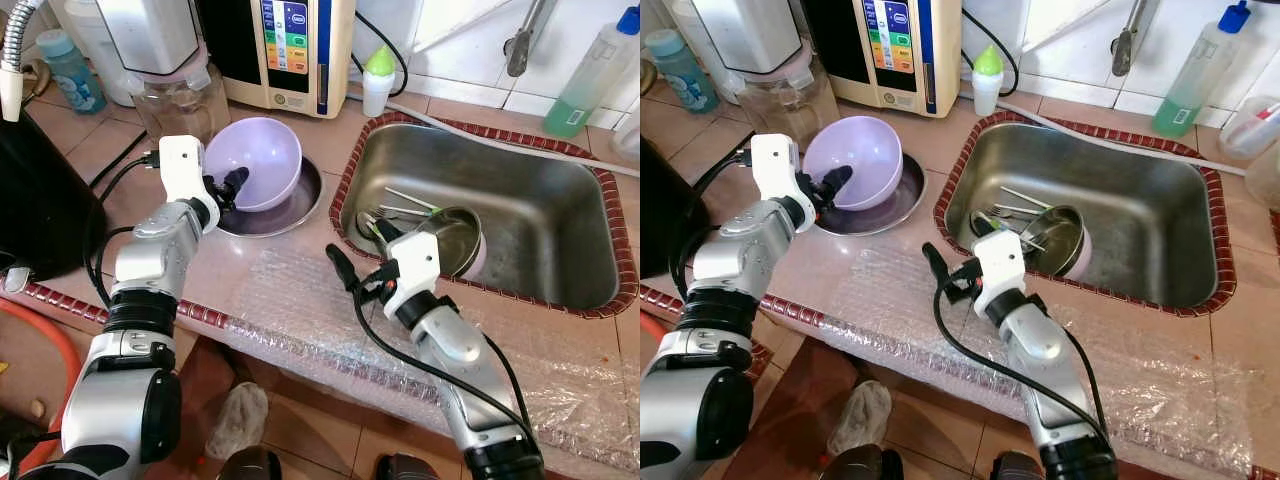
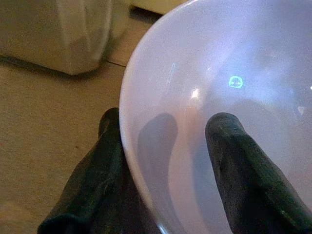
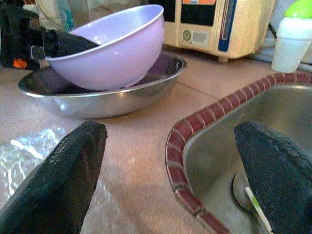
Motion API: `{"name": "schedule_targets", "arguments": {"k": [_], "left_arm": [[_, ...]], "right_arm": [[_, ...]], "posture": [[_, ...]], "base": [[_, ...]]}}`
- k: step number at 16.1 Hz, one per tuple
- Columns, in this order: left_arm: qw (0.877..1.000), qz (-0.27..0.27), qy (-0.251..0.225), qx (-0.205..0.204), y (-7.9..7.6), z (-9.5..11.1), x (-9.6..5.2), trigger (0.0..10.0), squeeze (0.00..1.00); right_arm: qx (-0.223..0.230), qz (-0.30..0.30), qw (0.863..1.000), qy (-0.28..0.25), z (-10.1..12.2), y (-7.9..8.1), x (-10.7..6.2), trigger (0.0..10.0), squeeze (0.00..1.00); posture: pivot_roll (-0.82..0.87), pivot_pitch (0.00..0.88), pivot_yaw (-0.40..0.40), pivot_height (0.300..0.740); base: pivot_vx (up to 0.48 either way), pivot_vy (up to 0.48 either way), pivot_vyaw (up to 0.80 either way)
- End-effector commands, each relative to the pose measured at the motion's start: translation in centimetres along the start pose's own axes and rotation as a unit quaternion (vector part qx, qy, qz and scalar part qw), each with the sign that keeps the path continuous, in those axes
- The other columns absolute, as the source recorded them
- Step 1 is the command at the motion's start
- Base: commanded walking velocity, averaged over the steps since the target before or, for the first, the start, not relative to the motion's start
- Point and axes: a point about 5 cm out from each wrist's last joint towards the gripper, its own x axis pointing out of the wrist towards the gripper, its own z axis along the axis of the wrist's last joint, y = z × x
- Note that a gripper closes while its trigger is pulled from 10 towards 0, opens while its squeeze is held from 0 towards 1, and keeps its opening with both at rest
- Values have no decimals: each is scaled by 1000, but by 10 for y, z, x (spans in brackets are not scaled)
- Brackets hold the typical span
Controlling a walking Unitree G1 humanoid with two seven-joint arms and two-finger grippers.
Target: Kitchen organization
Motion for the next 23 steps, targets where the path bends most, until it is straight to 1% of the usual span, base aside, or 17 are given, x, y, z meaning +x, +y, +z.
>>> {"name": "schedule_targets", "arguments": {"k": [1, 6, 8, 11, 12, 13, 15, 17, 18, 19, 21, 23], "left_arm": [[999, 1, 33, -5, 3, -11, -1, 0, 0], [998, 9, 55, 26, 17, -15, -9, 0, 0], [997, -6, 65, 38, 16, -17, -13, 0, 0], [997, -4, 61, 55, 21, -14, -18, 0, 0], [996, -1, 60, 69, 23, -12, -20, 0, 0], [996, -2, 59, 73, 24, -11, -20, 0, 0], [995, -15, 53, 84, 20, -5, -21, 0, 0], [995, -15, 46, 89, 18, -2, -20, 0, 0], [995, -11, 26, 97, 17, 4, -20, 0, 0], [995, -12, -13, 100, 13, 14, -20, 0, 0], [995, -21, -33, 92, 7, 18, -21, 0, 0], [993, -22, -88, 78, 1, 30, -24, 0, 0]], "right_arm": [[0, 7, 1000, 5, 0, 2, 2, 10000, 0], [2, 9, 1000, 7, -1, 1, 5, 10000, 0], [2, 9, 1000, 8, -2, 0, 6, 10000, 0], [2, 9, 1000, 8, -2, 0, 8, 10000, 0], [1, 9, 1000, 7, -2, -1, 8, 10000, 0], [1, 8, 1000, 7, -2, -1, 8, 10000, 0], [2, 6, 1000, 8, -3, -1, 8, 10000, 0], [2, 5, 1000, 8, -3, -1, 8, 10000, 0], [2, 3, 1000, 7, -3, -1, 9, 10000, 0], [2, 0, 1000, 4, -2, -3, 9, 10000, 0], [12, -14, 1000, -10, 2, -6, 11, 10000, 0], [36, -28, 998, -34, 11, -12, 16, 10000, 0]], "posture": [[-2, 134, 48, 740], [9, 131, 43, 740], [13, 130, 40, 740], [17, 130, 41, 740], [17, 129, 42, 740], [18, 128, 41, 740], [19, 125, 44, 740], [17, 125, 45, 740], [16, 125, 45, 740], [18, 124, 46, 740], [21, 124, 45, 740], [21, 124, 45, 740]], "base": [[0, 0, 0], [0, 0, 0], [0, 0, 0], [0, 0, 0], [0, 0, 0], [0, 0, 0], [0, 0, 0], [0, 0, 0], [0, 0, 0], [0, 0, 0], [0, 0, 0], [0, 0, 0]]}}
